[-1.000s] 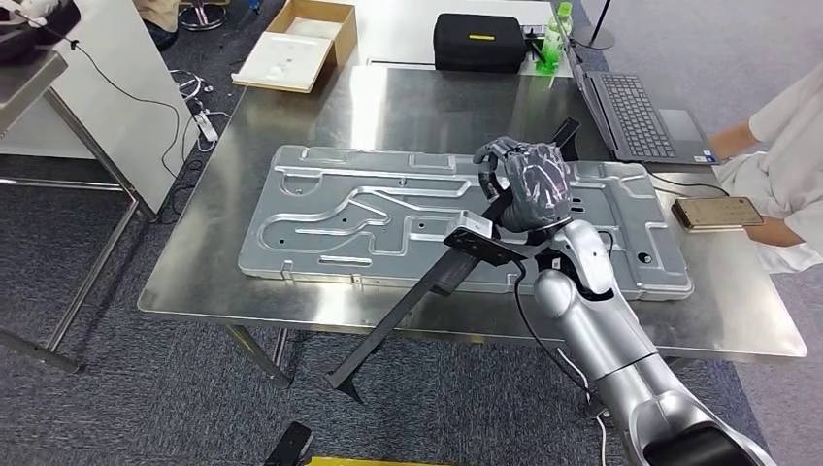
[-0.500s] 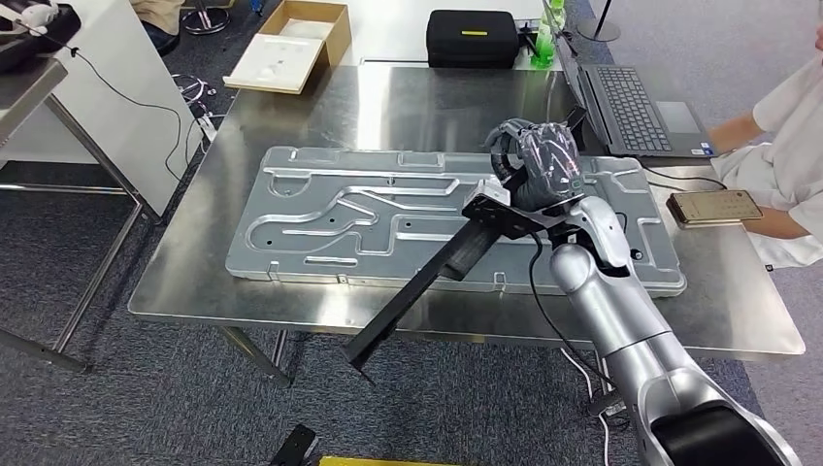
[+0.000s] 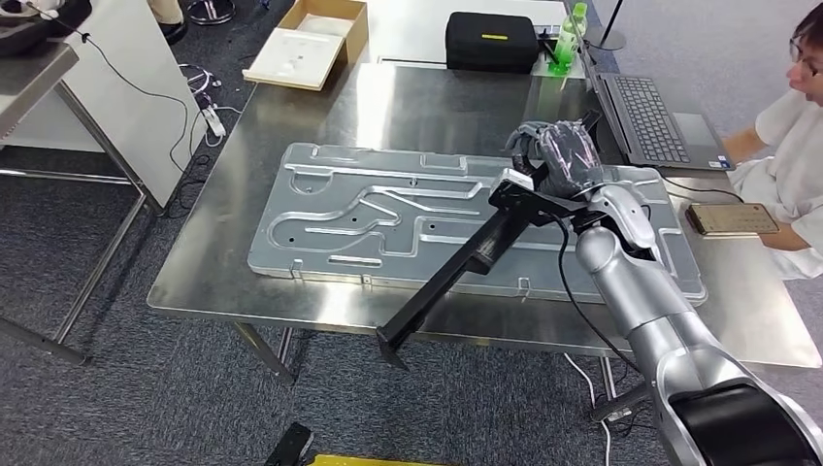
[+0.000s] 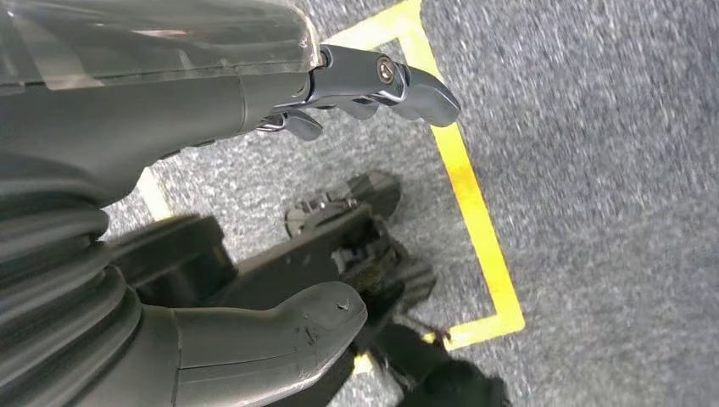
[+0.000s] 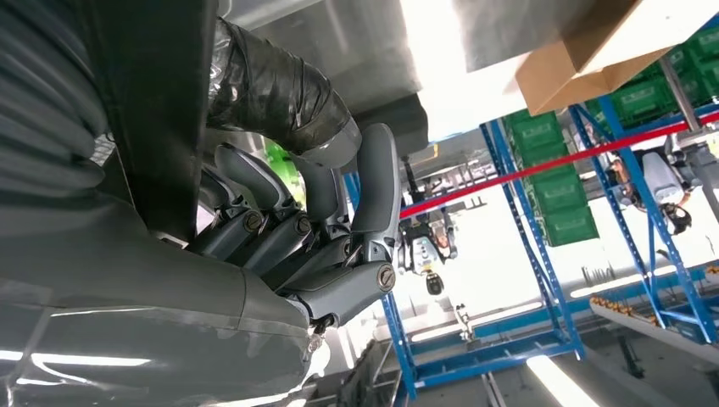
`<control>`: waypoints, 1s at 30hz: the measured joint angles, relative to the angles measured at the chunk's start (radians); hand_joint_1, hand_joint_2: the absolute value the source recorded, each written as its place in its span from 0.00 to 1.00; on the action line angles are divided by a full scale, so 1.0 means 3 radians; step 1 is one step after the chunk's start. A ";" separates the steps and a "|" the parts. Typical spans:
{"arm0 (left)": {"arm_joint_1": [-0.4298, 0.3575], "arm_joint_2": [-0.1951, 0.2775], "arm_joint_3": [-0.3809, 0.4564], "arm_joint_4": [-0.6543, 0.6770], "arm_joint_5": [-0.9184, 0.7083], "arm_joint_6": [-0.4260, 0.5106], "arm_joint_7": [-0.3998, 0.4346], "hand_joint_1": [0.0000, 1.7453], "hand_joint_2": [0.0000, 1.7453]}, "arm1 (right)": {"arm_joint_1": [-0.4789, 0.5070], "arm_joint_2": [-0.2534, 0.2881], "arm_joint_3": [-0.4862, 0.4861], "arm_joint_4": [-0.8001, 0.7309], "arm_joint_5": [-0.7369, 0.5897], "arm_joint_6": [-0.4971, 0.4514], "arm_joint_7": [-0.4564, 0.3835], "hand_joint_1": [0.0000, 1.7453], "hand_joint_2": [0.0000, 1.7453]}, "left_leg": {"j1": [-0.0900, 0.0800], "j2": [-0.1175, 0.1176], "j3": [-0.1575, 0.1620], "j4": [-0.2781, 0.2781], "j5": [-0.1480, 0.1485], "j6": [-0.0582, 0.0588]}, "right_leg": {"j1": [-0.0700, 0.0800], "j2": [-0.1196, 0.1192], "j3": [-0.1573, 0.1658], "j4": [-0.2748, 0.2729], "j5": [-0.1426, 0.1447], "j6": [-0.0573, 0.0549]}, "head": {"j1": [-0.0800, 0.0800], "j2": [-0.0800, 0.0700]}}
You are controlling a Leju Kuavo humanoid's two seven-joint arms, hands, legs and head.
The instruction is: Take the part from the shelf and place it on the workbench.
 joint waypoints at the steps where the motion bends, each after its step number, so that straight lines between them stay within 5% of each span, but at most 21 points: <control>1: -0.0001 -0.0001 0.0000 0.0000 -0.0002 -0.0005 -0.0004 0.00 1.00 | -0.0002 -0.0002 -0.0001 0.0010 -0.0005 -0.0002 -0.0007 1.00 1.00 | -0.0007 -0.0001 0.0008 0.0011 -0.0018 -0.0015 | 0.0004 0.0001 0.0108 -0.0219 0.0080 -0.0008 | 0.0000 0.0000; 3: -0.0005 -0.0001 -0.0001 0.0000 -0.0004 -0.0009 -0.0009 0.00 1.00 | -0.0002 -0.0004 -0.0003 0.0029 -0.0012 -0.0007 -0.0019 1.00 1.00 | -0.0017 -0.0002 0.0015 0.0022 -0.0042 -0.0048 | 0.0018 0.0004 0.0238 -0.0481 0.0130 -0.0032 | -0.0001 0.0000; 8: -0.0011 0.0002 -0.0002 -0.0001 -0.0005 -0.0010 -0.0016 0.00 1.00 | -0.0004 -0.0011 -0.0005 0.0054 -0.0014 -0.0019 -0.0027 1.00 1.00 | -0.0022 0.0013 -0.0007 0.0148 -0.0138 -0.0126 | -0.0004 0.0006 0.0332 -0.0545 0.0066 -0.0124 | -0.0004 0.0000; 11: -0.0001 0.0002 -0.0002 0.0000 -0.0005 -0.0011 -0.0019 0.00 1.00 | 0.0009 -0.0014 -0.0006 0.0060 -0.0014 -0.0020 -0.0030 1.00 1.00 | -0.0009 0.0023 -0.0360 0.0759 -0.0315 -0.0153 | 0.0000 0.0000 0.0424 -0.0555 0.0000 -0.0165 | -0.0007 0.0000; 13: 0.0015 0.0002 -0.0002 0.0000 -0.0005 -0.0011 -0.0019 0.00 1.00 | 0.0038 -0.0014 -0.0006 0.0069 -0.0014 -0.0020 -0.0030 1.00 1.00 | -0.0007 0.0024 -0.0557 0.0955 -0.0246 -0.0157 | 0.0003 0.0003 0.0500 -0.0555 -0.0065 -0.0162 | -0.0008 0.0000; 17: 0.0025 0.0003 -0.0002 0.0001 0.0001 -0.0005 -0.0019 0.00 1.00 | 0.0052 -0.0017 -0.0007 0.0079 -0.0015 -0.0022 -0.0030 1.00 1.00 | -0.0021 0.0025 -0.0391 0.0295 0.0312 -0.0105 | 0.0007 0.0015 0.0672 -0.0554 -0.0211 -0.0125 | -0.0007 0.0000; 18: 0.0023 0.0003 -0.0002 0.0001 0.0004 0.0007 -0.0017 0.00 1.00 | 0.0052 -0.0020 -0.0007 0.0083 -0.0015 -0.0023 -0.0029 1.00 1.00 | -0.0031 0.0027 -0.0348 0.0190 0.0350 -0.0082 | 0.0008 0.0018 0.0688 -0.0553 -0.0234 -0.0105 | -0.0007 0.0000; 22: 0.0012 0.0004 -0.0002 0.0000 0.0017 0.0076 0.0002 0.00 1.00 | 0.0078 -0.0032 -0.0012 0.0084 -0.0014 -0.0038 -0.0030 1.00 1.00 | -0.0046 0.0026 -0.0250 0.0041 0.0247 -0.0002 | -0.0006 0.0019 0.0705 -0.0573 -0.0294 -0.0030 | -0.0008 0.0000; 24: -0.0001 0.0003 -0.0001 0.0000 0.0019 0.0087 0.0005 0.00 1.00 | 0.0084 -0.0043 -0.0020 0.0080 -0.0013 -0.0046 -0.0031 1.00 1.00 | -0.0023 0.0020 -0.0173 -0.0052 0.0204 0.0027 | -0.0007 0.0017 0.0583 -0.0354 -0.0385 -0.0006 | -0.0005 0.0000; 27: -0.0002 0.0000 -0.0001 0.0000 0.0020 0.0087 0.0006 0.00 1.00 | 0.0118 -0.0063 -0.0028 0.0091 -0.0014 -0.0049 -0.0031 1.00 1.00 | -0.0020 0.0010 -0.0125 -0.0052 0.0152 0.0038 | -0.0012 0.0016 0.0136 0.0272 -0.0517 0.0030 | -0.0003 0.0000; 28: 0.0006 -0.0001 -0.0001 0.0000 0.0021 0.0086 0.0005 0.00 1.00 | 0.0139 -0.0068 -0.0028 0.0096 -0.0014 -0.0047 -0.0030 1.00 1.00 | -0.0019 0.0006 -0.0104 -0.0043 0.0127 0.0035 | -0.0014 0.0014 0.0032 0.0347 -0.0466 0.0037 | -0.0003 0.0000; 30: 0.0020 -0.0003 -0.0001 0.0001 0.0023 0.0083 0.0001 0.00 1.00 | 0.0163 -0.0076 -0.0029 0.0101 -0.0014 -0.0043 -0.0035 1.00 1.00 | -0.0017 0.0001 -0.0052 -0.0015 0.0070 0.0022 | -0.0016 0.0010 0.0016 0.0120 -0.0163 0.0034 | -0.0003 0.0000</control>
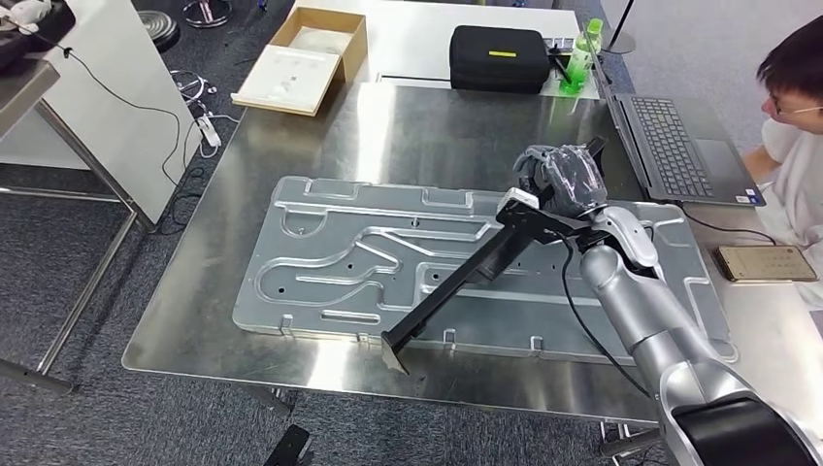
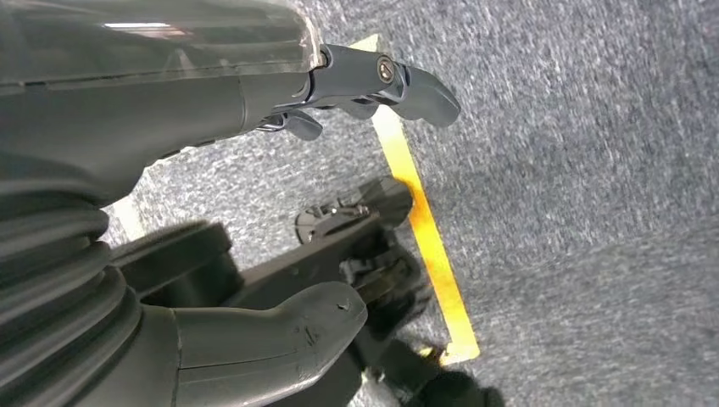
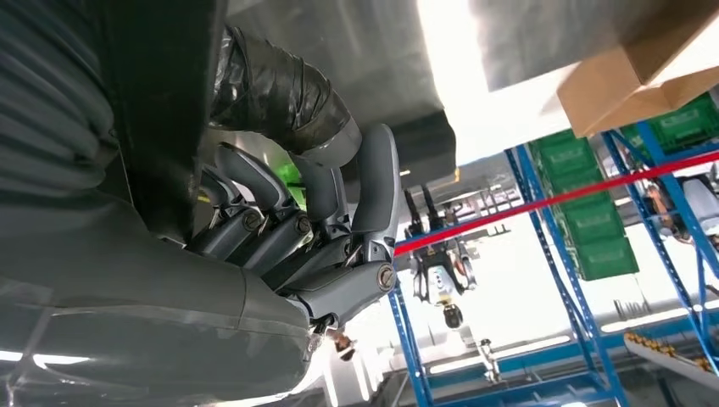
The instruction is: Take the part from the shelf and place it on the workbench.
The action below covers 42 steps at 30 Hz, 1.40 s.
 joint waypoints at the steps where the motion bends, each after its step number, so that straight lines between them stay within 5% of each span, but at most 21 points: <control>1: 0.0003 -0.0002 0.0000 0.0000 0.0000 -0.0001 -0.0004 0.00 1.00 | 0.0002 -0.0005 -0.0003 0.0000 0.0000 0.0002 -0.0005 1.00 1.00 | 0.0001 -0.0002 0.0023 0.0016 -0.0030 -0.0011 | 0.0002 -0.0001 0.0057 -0.0208 0.0157 -0.0009 | 0.0000 0.0000; 3: -0.0001 -0.0008 0.0000 0.0001 0.0000 -0.0001 -0.0012 0.00 1.00 | -0.0007 -0.0015 -0.0014 0.0001 -0.0002 0.0010 -0.0012 1.00 1.00 | -0.0006 -0.0010 0.0039 0.0046 -0.0073 -0.0045 | 0.0020 0.0000 0.0165 -0.0520 0.0309 -0.0039 | 0.0000 0.0000; 7: -0.0008 -0.0007 0.0000 0.0001 0.0000 0.0001 -0.0018 0.00 1.00 | -0.0017 -0.0025 -0.0029 -0.0001 -0.0004 0.0019 -0.0013 1.00 1.00 | -0.0015 -0.0010 0.0032 0.0064 -0.0111 -0.0108 | 0.0026 0.0004 0.0211 -0.0614 0.0278 -0.0117 | -0.0001 0.0000; 10: -0.0012 -0.0006 0.0000 0.0001 -0.0001 0.0003 -0.0028 0.00 1.00 | -0.0033 -0.0029 -0.0043 -0.0003 -0.0003 0.0028 -0.0013 1.00 1.00 | -0.0003 0.0014 -0.0126 0.0441 -0.0313 -0.0157 | 0.0013 -0.0007 0.0257 -0.0640 0.0267 -0.0170 | -0.0003 0.0000; 12: -0.0006 -0.0006 0.0000 0.0001 0.0001 0.0004 -0.0039 0.00 1.00 | -0.0037 -0.0031 -0.0050 0.0001 -0.0003 0.0041 -0.0006 0.50 1.00 | 0.0009 0.0020 -0.0341 0.0860 -0.0458 -0.0174 | 0.0017 -0.0011 0.0276 -0.0640 0.0252 -0.0192 | -0.0003 0.0000; 14: 0.0000 -0.0005 0.0000 0.0001 -0.0006 0.0017 -0.0049 0.00 1.00 | -0.0039 -0.0033 -0.0059 0.0011 -0.0006 0.0046 0.0012 0.00 1.00 | 0.0015 0.0021 -0.0418 0.0944 -0.0395 -0.0178 | 0.0018 -0.0008 0.0296 -0.0638 0.0238 -0.0194 | -0.0004 0.0000; 16: 0.0001 -0.0003 -0.0005 0.0001 -0.0032 0.0057 -0.0050 0.00 1.00 | -0.0053 -0.0035 -0.0085 0.0027 -0.0013 0.0042 0.0042 0.00 1.00 | 0.0018 0.0023 -0.0271 0.0569 -0.0139 -0.0157 | 0.0017 -0.0003 0.0325 -0.0638 0.0218 -0.0181 | -0.0004 0.0000; 18: -0.0004 -0.0002 -0.0012 0.0001 -0.0035 0.0078 -0.0051 0.00 0.50 | -0.0086 -0.0038 -0.0122 0.0051 -0.0026 0.0034 0.0082 0.00 1.00 | 0.0005 0.0024 -0.0102 0.0180 0.0014 -0.0127 | 0.0026 -0.0002 0.0334 -0.0634 0.0202 -0.0158 | -0.0004 0.0000; 20: -0.0003 -0.0001 -0.0013 0.0001 -0.0008 0.0069 -0.0059 0.00 0.00 | -0.0114 -0.0050 -0.0171 0.0090 -0.0054 0.0025 0.0125 0.00 1.00 | -0.0011 0.0021 -0.0056 0.0061 0.0007 -0.0110 | 0.0034 -0.0005 0.0322 -0.0638 0.0204 -0.0128 | -0.0003 0.0000; 24: 0.0010 -0.0002 -0.0012 0.0001 0.0007 0.0064 -0.0075 0.00 0.00 | -0.0160 -0.0078 -0.0275 0.0187 -0.0128 0.0054 0.0161 0.00 1.00 | 0.0013 0.0019 -0.0014 -0.0014 0.0027 -0.0044 | 0.0025 -0.0006 0.0266 -0.0498 0.0101 -0.0066 | -0.0002 0.0000; 27: 0.0012 -0.0002 -0.0011 0.0001 0.0007 0.0062 -0.0077 0.00 0.00 | -0.0205 -0.0112 -0.0325 0.0289 -0.0163 0.0120 0.0173 0.00 1.00 | 0.0012 0.0021 -0.0002 -0.0017 0.0021 -0.0010 | 0.0018 -0.0002 -0.0041 0.0103 -0.0156 -0.0038 | -0.0002 0.0000; 28: 0.0016 -0.0002 -0.0011 0.0001 0.0007 0.0062 -0.0078 0.00 0.00 | -0.0211 -0.0124 -0.0333 0.0323 -0.0170 0.0137 0.0178 0.00 1.00 | 0.0010 0.0020 -0.0001 -0.0011 0.0016 -0.0006 | 0.0014 -0.0003 -0.0123 0.0237 -0.0175 -0.0030 | -0.0002 0.0000; 30: 0.0023 -0.0002 -0.0011 0.0001 0.0007 0.0062 -0.0079 0.00 0.00 | -0.0224 -0.0137 -0.0345 0.0376 -0.0177 0.0161 0.0189 0.00 1.00 | 0.0011 0.0018 0.0003 0.0008 0.0000 -0.0011 | 0.0005 -0.0005 -0.0108 0.0133 -0.0027 -0.0022 | -0.0002 0.0000; 32: 0.0026 -0.0004 -0.0011 0.0001 0.0007 0.0060 -0.0081 0.00 0.00 | -0.0261 -0.0143 -0.0363 0.0421 -0.0195 0.0191 0.0214 0.00 1.00 | 0.0007 0.0015 0.0000 0.0041 -0.0028 -0.0034 | -0.0003 -0.0006 0.0082 -0.0290 0.0193 -0.0023 | -0.0001 0.0000; 34: 0.0026 -0.0005 -0.0011 0.0001 0.0010 0.0058 -0.0086 0.00 0.00 | -0.0308 -0.0146 -0.0382 0.0471 -0.0227 0.0263 0.0260 0.00 0.50 | -0.0004 0.0013 -0.0014 0.0075 -0.0049 -0.0065 | 0.0007 0.0000 0.0196 -0.0548 0.0272 -0.0042 | -0.0003 0.0000; 36: 0.0030 -0.0004 -0.0010 0.0001 0.0016 0.0055 -0.0093 0.00 0.00 | -0.0361 -0.0148 -0.0393 0.0559 -0.0272 0.0428 0.0331 0.00 0.00 | -0.0011 0.0012 -0.0021 0.0082 -0.0052 -0.0095 | 0.0019 0.0008 0.0198 -0.0574 0.0266 -0.0075 | -0.0004 0.0000; 39: 0.0038 0.0001 -0.0009 0.0001 0.0031 0.0049 -0.0104 0.00 0.00 | -0.0464 -0.0148 -0.0397 0.0722 -0.0343 0.0688 0.0415 0.00 0.00 | -0.0004 0.0019 -0.0069 0.0200 -0.0149 -0.0147 | 0.0002 0.0004 0.0207 -0.0591 0.0278 -0.0135 | -0.0004 0.0000; 42: 0.0044 0.0002 -0.0008 0.0001 0.0047 0.0045 -0.0110 0.00 0.00 | -0.0547 -0.0148 -0.0398 0.0863 -0.0373 0.0790 0.0436 0.00 0.00 | 0.0009 0.0025 -0.0332 0.0791 -0.0439 -0.0182 | 0.0007 -0.0005 0.0214 -0.0595 0.0276 -0.0168 | -0.0004 0.0000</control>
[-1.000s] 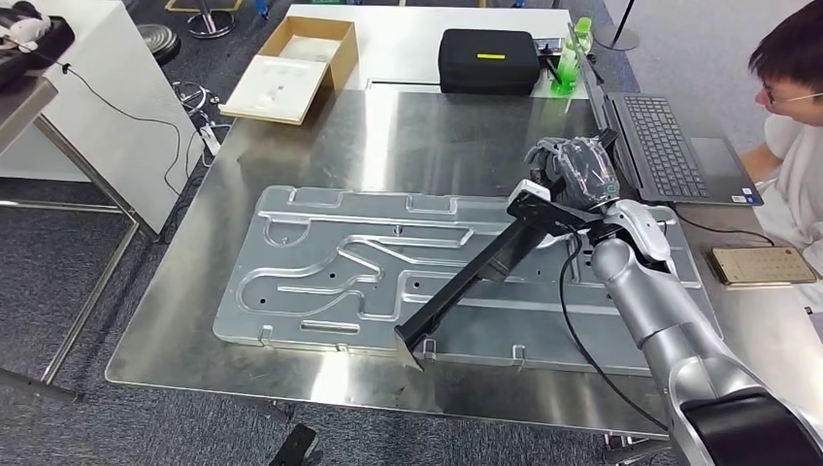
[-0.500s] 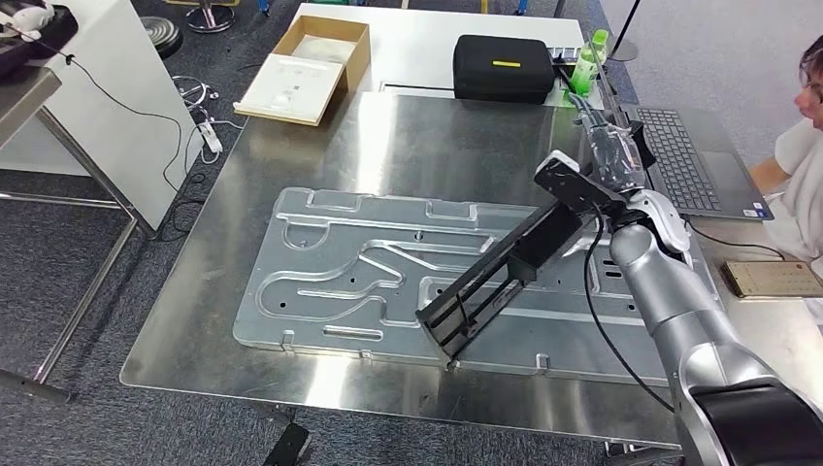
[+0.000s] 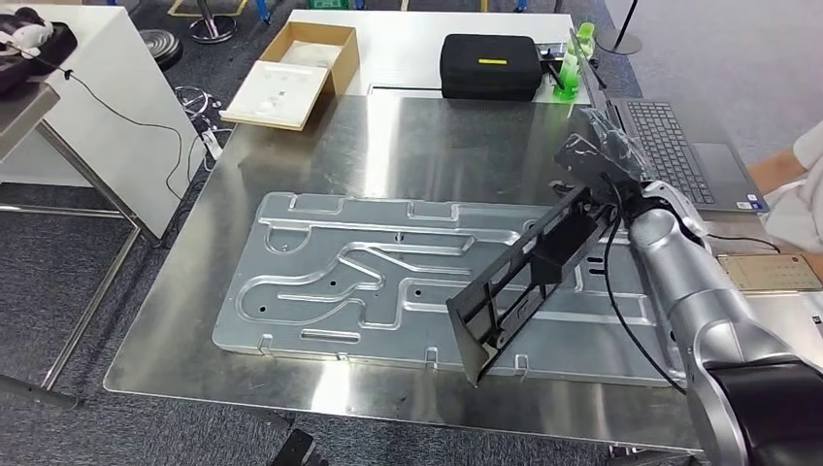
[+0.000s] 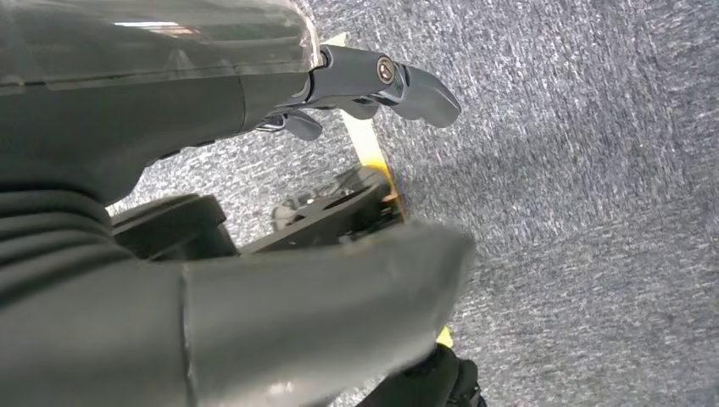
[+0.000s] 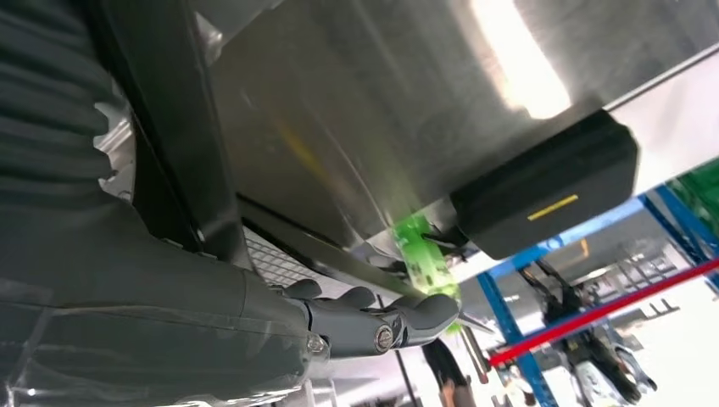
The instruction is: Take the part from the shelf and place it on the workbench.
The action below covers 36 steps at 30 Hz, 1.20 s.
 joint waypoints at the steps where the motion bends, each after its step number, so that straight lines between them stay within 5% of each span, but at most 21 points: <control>1: 0.0007 0.0000 0.0000 0.0000 0.0002 -0.0001 0.0000 0.00 0.00 | -0.0016 0.0000 0.0000 0.0037 0.0000 0.0015 0.0001 0.00 0.00 | 0.0002 0.0000 -0.0079 0.0165 -0.0047 -0.0003 | 0.0004 -0.0002 0.0001 0.0001 -0.0002 -0.0003 | 0.0000 0.0000; 3: 0.0019 0.0002 0.0001 0.0000 0.0004 -0.0003 -0.0001 0.00 0.00 | -0.0048 0.0001 0.0000 0.0096 -0.0002 0.0044 0.0001 0.00 0.00 | 0.0002 0.0000 -0.0074 0.0142 0.0042 0.0009 | 0.0012 -0.0002 0.0008 0.0004 -0.0005 -0.0005 | 0.0000 0.0000; 6: 0.0022 0.0009 0.0002 0.0000 0.0005 -0.0007 -0.0013 0.00 0.00 | -0.0085 0.0005 0.0000 0.0161 -0.0029 0.0080 -0.0008 0.00 0.00 | -0.0014 0.0000 0.0241 -0.0508 0.0336 0.0068 | 0.0022 0.0002 0.0028 0.0002 -0.0011 0.0007 | 0.0001 0.0000; 8: 0.0024 0.0015 0.0002 0.0000 0.0006 -0.0008 -0.0022 0.00 0.00 | -0.0098 0.0007 0.0000 0.0195 -0.0045 0.0091 -0.0011 0.00 0.00 | -0.0033 -0.0001 0.0338 -0.0716 0.0374 0.0097 | 0.0023 0.0003 0.0027 -0.0008 -0.0005 0.0034 | 0.0000 0.0000; 12: 0.0033 0.0021 0.0005 0.0000 0.0007 -0.0011 -0.0030 0.00 0.00 | -0.0123 0.0004 0.0000 0.0246 -0.0061 0.0142 -0.0007 0.00 0.00 | -0.0015 0.0008 0.0392 -0.0814 0.0424 0.0151 | 0.0026 0.0007 0.0022 0.0014 -0.0044 0.0101 | 0.0002 0.0000; 15: 0.0029 0.0023 0.0006 0.0000 0.0009 -0.0017 -0.0039 0.00 0.00 | -0.0164 0.0002 0.0000 0.0305 -0.0096 0.0332 0.0015 0.00 0.00 | -0.0006 0.0019 0.0407 -0.0856 0.0450 0.0182 | 0.0022 0.0006 -0.0218 0.0537 -0.0328 0.0125 | 0.0006 0.0000; 17: 0.0036 0.0027 0.0006 0.0000 0.0009 -0.0019 -0.0045 0.00 0.00 | -0.0193 -0.0001 0.0000 0.0361 -0.0100 0.0486 0.0039 0.00 0.00 | -0.0007 0.0020 0.0406 -0.0849 0.0447 0.0183 | 0.0014 0.0005 -0.0363 0.0841 -0.0412 0.0144 | 0.0006 0.0000; 19: 0.0043 0.0032 0.0006 0.0000 0.0009 -0.0021 -0.0051 0.00 0.00 | -0.0261 -0.0005 0.0000 0.0425 -0.0089 0.0654 0.0060 0.00 0.00 | -0.0003 0.0018 0.0405 -0.0829 0.0437 0.0174 | -0.0001 0.0002 -0.0277 0.0674 -0.0259 0.0155 | 0.0006 0.0000; 21: 0.0044 0.0033 0.0006 0.0000 0.0010 -0.0023 -0.0055 0.00 0.00 | -0.0330 -0.0011 0.0001 0.0483 -0.0081 0.0777 0.0071 0.00 0.00 | -0.0004 0.0015 0.0398 -0.0791 0.0411 0.0145 | -0.0006 0.0002 -0.0044 0.0219 -0.0066 0.0152 | 0.0006 0.0000; 23: 0.0042 0.0036 0.0006 0.0000 0.0011 -0.0024 -0.0059 0.00 0.00 | -0.0369 -0.0011 0.0006 0.0516 -0.0079 0.0820 0.0076 0.00 0.00 | -0.0013 0.0012 0.0388 -0.0764 0.0391 0.0110 | 0.0002 0.0009 0.0074 -0.0020 -0.0012 0.0125 | 0.0003 0.0000; 27: 0.0039 0.0043 0.0006 0.0000 0.0012 -0.0024 -0.0066 0.00 0.00 | -0.0424 -0.0001 0.0027 0.0570 -0.0057 0.0870 0.0104 0.00 0.00 | 0.0000 0.0010 0.0372 -0.0705 0.0340 0.0037 | 0.0010 0.0008 0.0088 -0.0046 -0.0007 0.0038 | 0.0002 0.0000; 31: 0.0044 0.0049 0.0006 0.0000 0.0013 -0.0021 -0.0069 0.00 0.00 | -0.0463 0.0018 0.0086 0.0625 -0.0035 0.0930 0.0121 0.00 0.00 | 0.0019 0.0012 0.0060 0.0013 -0.0040 -0.0015 | 0.0006 -0.0006 0.0085 -0.0057 0.0002 -0.0012 | -0.0002 0.0000; 33: 0.0049 0.0055 0.0006 0.0000 0.0014 -0.0017 -0.0069 0.00 0.00 | -0.0479 0.0026 0.0125 0.0656 -0.0027 0.0970 0.0134 0.00 0.00 | 0.0021 0.0012 -0.0005 0.0181 -0.0057 -0.0018 | 0.0008 -0.0006 0.0084 -0.0055 0.0003 -0.0013 | -0.0001 0.0000; 36: 0.0045 0.0066 0.0006 0.0000 0.0014 -0.0010 -0.0069 0.00 0.00 | -0.0508 0.0030 0.0191 0.0693 -0.0007 0.0987 0.0143 0.00 0.00 | 0.0018 0.0015 0.0316 -0.0414 0.0221 0.0011 | 0.0010 -0.0001 0.0090 -0.0049 0.0009 0.0000 | -0.0002 0.0000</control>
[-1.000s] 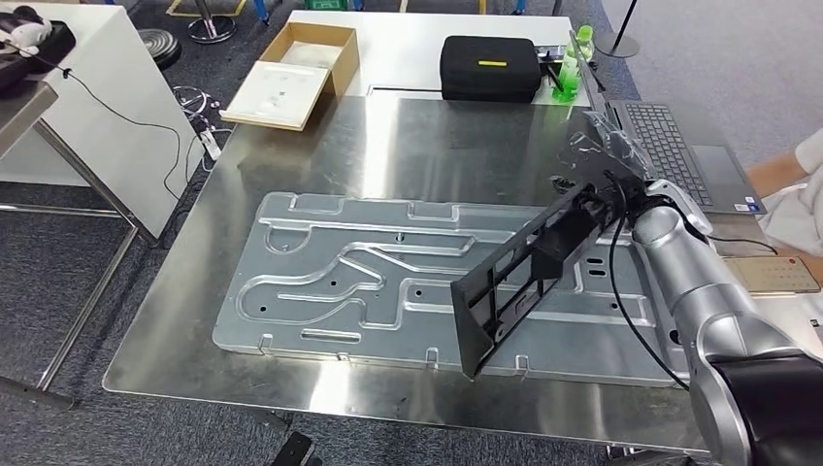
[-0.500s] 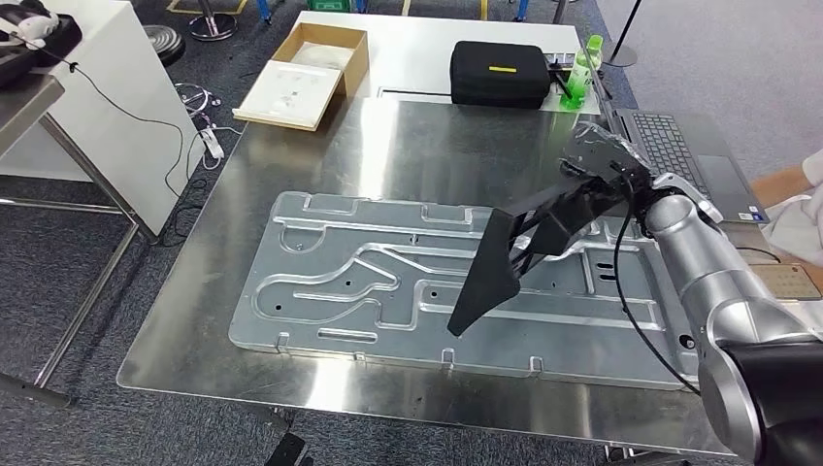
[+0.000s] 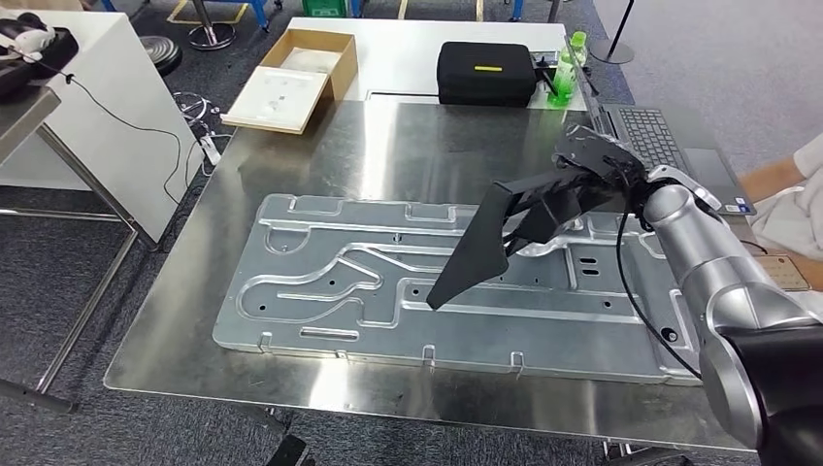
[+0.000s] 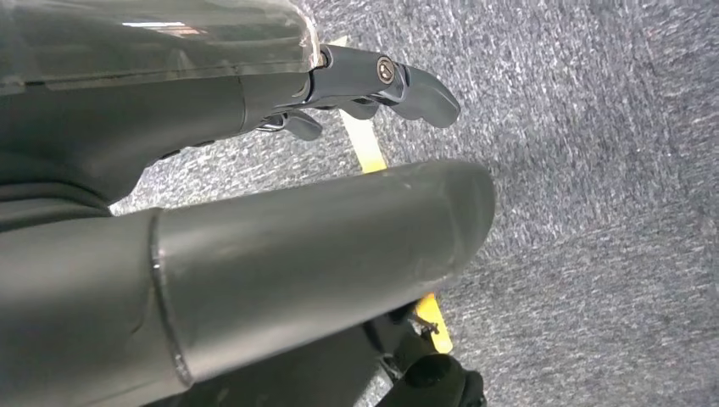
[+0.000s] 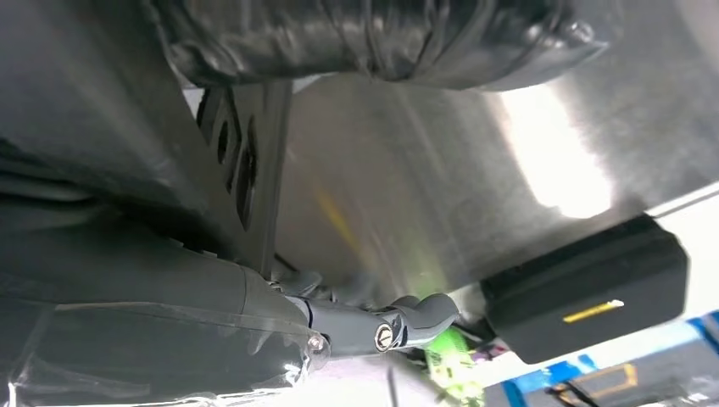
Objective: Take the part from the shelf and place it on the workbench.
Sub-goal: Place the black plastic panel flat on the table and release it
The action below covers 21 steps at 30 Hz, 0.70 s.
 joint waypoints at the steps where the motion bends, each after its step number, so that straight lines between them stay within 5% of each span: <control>1: -0.0004 0.0003 0.0000 0.0000 0.0000 0.0002 0.0000 0.00 0.00 | -0.0005 -0.0001 0.0018 0.0009 0.0008 -0.0011 -0.0004 0.00 0.25 | -0.0006 0.0000 0.0097 -0.0198 0.0058 0.0015 | 0.0004 0.0006 -0.0001 0.0001 0.0004 0.0015 | 0.0001 0.0000; 4: -0.0008 0.0008 0.0000 0.0000 0.0000 0.0009 -0.0001 0.00 0.00 | -0.0007 -0.0003 0.0061 0.0027 0.0020 -0.0063 -0.0030 0.00 1.00 | -0.0028 -0.0003 0.0153 -0.0356 0.0088 0.0066 | 0.0008 0.0023 -0.0005 -0.0020 0.0029 0.0080 | 0.0002 0.0000; 6: -0.0008 0.0011 0.0001 0.0000 0.0001 0.0015 -0.0004 0.00 0.00 | -0.0005 -0.0004 0.0075 0.0033 0.0008 -0.0125 -0.0060 0.00 1.00 | -0.0018 0.0003 0.0173 -0.0397 0.0127 0.0112 | 0.0001 0.0025 -0.0018 -0.0002 0.0009 0.0114 | 0.0004 0.0000; 9: -0.0014 0.0012 0.0001 0.0000 0.0003 0.0022 -0.0012 0.00 0.00 | 0.0005 0.0001 0.0082 0.0039 -0.0032 -0.0265 -0.0108 0.00 1.00 | -0.0012 0.0012 0.0176 -0.0437 0.0168 0.0161 | -0.0002 0.0019 -0.0225 0.0424 -0.0248 0.0132 | 0.0005 0.0000; 11: -0.0013 0.0012 0.0001 0.0000 0.0007 0.0023 -0.0014 0.00 0.00 | 0.0025 0.0005 0.0086 0.0039 -0.0052 -0.0343 -0.0131 0.00 0.50 | -0.0017 0.0008 0.0166 -0.0430 0.0165 0.0169 | -0.0005 0.0018 -0.0409 0.0810 -0.0388 0.0142 | 0.0005 0.0000; 13: -0.0010 0.0011 0.0001 0.0000 0.0010 0.0023 -0.0015 0.00 0.00 | 0.0040 0.0006 0.0090 0.0039 -0.0061 -0.0393 -0.0147 0.00 0.00 | -0.0018 -0.0005 0.0168 -0.0413 0.0152 0.0168 | -0.0008 0.0016 -0.0411 0.0801 -0.0295 0.0144 | 0.0005 0.0000; 15: -0.0010 0.0010 0.0001 0.0000 0.0011 0.0023 -0.0016 0.00 0.00 | 0.0037 0.0006 0.0094 0.0039 -0.0068 -0.0400 -0.0166 0.00 0.00 | -0.0017 -0.0019 0.0170 -0.0384 0.0123 0.0152 | -0.0008 0.0012 -0.0218 0.0391 -0.0078 0.0132 | 0.0005 0.0000; 17: -0.0015 0.0010 0.0001 0.0000 0.0011 0.0023 -0.0019 0.00 0.00 | 0.0026 0.0009 0.0096 0.0033 -0.0077 -0.0374 -0.0196 0.00 0.00 | -0.0029 -0.0025 0.0154 -0.0347 0.0096 0.0123 | 0.0006 0.0012 -0.0079 0.0076 0.0017 0.0111 | 0.0004 0.0000; 21: -0.0017 0.0010 0.0001 0.0000 0.0017 0.0022 -0.0024 0.00 0.00 | 0.0011 0.0022 0.0101 0.0020 -0.0082 -0.0327 -0.0241 0.00 0.00 | -0.0034 -0.0026 0.0145 -0.0322 0.0058 0.0063 | 0.0014 0.0015 -0.0048 0.0014 0.0010 0.0052 | 0.0003 0.0000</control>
